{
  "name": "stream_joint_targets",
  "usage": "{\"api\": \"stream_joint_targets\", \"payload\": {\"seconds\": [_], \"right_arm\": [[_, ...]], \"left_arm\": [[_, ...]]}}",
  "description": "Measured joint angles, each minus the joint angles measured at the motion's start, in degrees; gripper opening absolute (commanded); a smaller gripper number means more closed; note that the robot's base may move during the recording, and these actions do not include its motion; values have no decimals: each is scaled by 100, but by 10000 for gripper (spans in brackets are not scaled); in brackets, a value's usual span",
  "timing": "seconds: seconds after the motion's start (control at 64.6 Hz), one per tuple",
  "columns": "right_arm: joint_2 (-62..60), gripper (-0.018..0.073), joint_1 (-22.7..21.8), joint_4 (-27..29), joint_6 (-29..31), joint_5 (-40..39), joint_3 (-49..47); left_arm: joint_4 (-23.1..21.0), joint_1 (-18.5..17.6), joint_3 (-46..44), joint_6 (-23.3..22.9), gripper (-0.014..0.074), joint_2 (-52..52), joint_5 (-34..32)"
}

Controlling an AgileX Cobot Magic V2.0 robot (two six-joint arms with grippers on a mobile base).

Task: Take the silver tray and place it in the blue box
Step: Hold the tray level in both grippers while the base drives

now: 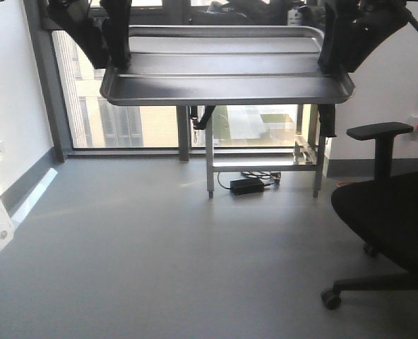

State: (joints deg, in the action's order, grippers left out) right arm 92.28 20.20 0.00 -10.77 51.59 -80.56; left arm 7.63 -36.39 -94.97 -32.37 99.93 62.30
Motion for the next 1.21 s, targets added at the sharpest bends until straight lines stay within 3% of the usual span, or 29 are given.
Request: {"api": "stream_joint_targets", "payload": {"seconds": [1.207], "right_arm": [[0, 57, -10, 0, 12, 11, 0]], "left_arm": [[-35, 0, 0, 0, 10, 0, 0]]}}
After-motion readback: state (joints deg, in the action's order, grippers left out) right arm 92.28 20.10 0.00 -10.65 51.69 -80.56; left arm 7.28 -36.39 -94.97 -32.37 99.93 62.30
